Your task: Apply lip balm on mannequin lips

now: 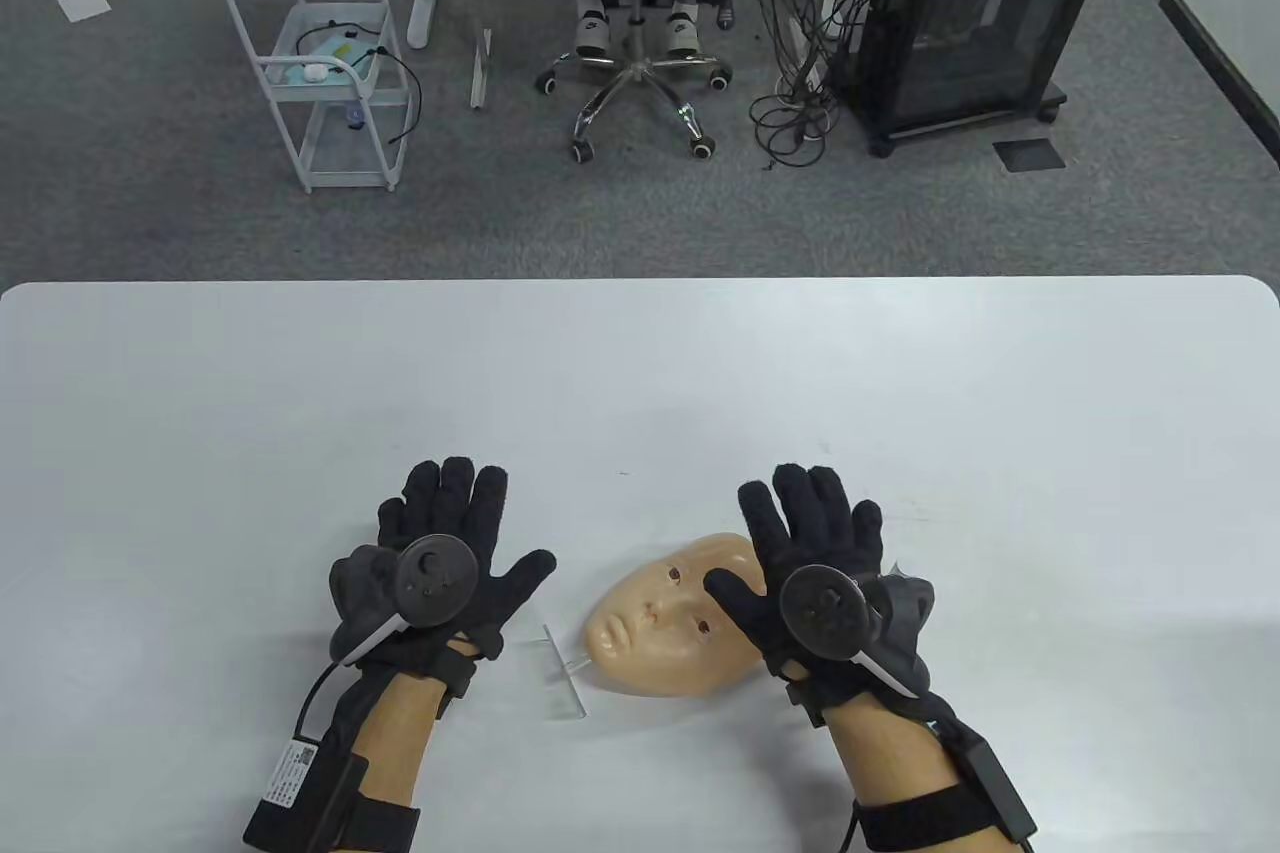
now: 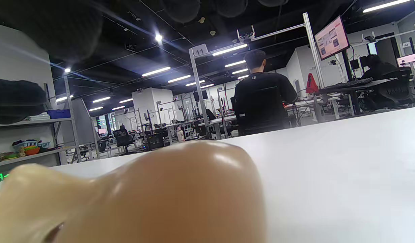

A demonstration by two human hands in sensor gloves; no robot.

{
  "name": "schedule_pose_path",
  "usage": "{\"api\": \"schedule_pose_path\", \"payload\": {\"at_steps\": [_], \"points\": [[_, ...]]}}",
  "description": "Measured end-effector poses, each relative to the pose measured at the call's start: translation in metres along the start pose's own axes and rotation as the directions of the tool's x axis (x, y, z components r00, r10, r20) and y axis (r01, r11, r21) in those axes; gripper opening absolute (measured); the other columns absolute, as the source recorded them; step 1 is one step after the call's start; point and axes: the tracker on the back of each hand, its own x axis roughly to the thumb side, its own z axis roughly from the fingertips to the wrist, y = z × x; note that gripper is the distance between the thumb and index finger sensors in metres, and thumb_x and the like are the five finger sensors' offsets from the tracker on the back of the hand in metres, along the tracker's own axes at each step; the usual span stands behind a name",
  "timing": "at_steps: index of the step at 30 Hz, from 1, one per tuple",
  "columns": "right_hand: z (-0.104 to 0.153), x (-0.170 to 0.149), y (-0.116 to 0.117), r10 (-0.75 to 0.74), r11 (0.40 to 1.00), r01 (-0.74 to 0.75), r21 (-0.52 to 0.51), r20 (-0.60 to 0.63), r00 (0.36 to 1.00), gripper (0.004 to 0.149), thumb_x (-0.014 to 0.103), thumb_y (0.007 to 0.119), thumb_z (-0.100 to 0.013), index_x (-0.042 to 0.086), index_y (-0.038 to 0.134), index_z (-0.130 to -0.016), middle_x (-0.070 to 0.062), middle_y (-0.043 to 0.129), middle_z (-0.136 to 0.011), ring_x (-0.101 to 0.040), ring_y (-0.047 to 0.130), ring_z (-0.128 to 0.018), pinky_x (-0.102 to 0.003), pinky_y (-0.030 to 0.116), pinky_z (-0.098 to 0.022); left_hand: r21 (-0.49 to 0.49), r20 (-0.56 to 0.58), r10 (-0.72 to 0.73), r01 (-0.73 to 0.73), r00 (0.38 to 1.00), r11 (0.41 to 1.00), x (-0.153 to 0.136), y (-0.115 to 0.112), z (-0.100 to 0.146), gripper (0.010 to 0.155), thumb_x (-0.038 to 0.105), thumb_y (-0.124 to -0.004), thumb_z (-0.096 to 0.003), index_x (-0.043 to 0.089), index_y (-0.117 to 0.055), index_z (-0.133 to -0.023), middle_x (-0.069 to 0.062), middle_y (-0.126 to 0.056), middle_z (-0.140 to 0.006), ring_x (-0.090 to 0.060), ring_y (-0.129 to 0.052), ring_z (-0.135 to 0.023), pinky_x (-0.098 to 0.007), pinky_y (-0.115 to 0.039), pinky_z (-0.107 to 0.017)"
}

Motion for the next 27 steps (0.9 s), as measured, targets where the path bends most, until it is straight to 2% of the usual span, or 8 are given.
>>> {"api": "schedule_pose_path", "payload": {"at_steps": [15,23,27], "points": [[-0.001,-0.002,0.001,-0.035,0.999,0.036,0.02,-0.025,0.999,0.089,0.072,0.083,-0.046,0.026,0.046,-0.112,-0.013,0.041,-0.121,-0.046,0.042,-0.109,-0.072,0.039,-0.069,-0.023,-0.001,-0.017,0.017,1.0,1.0,0.006,-0.003,0.0,0.091,0.078,-0.073,-0.0547,0.02,-0.037,-0.115,-0.02,-0.033,-0.12,-0.058,-0.028,-0.109,-0.077,-0.03,-0.069],[-0.003,-0.013,0.016,-0.233,0.963,0.255,0.087,-0.21,0.95,0.085,0.067,0.082,-0.048,0.018,0.051,-0.11,-0.02,0.057,-0.113,-0.049,0.063,-0.099,-0.067,0.054,-0.068,-0.04,-0.003,-0.007,0.007,1.0,0.999,0.007,-0.004,0.0,0.09,0.077,-0.073,-0.0549,0.02,-0.038,-0.115,-0.021,-0.034,-0.12,-0.058,-0.028,-0.109,-0.077,-0.03,-0.069],[-0.006,-0.016,0.021,-0.15,0.983,0.173,0.067,-0.258,0.954,0.083,0.067,0.082,-0.048,0.015,0.055,-0.108,-0.021,0.066,-0.108,-0.048,0.073,-0.092,-0.063,0.063,-0.065,-0.042,0.001,-0.001,0.001,1.0,0.999,0.008,-0.004,0.0,0.09,0.077,-0.073,-0.055,0.02,-0.038,-0.115,-0.021,-0.034,-0.12,-0.058,-0.029,-0.109,-0.076,-0.031,-0.069]]}}
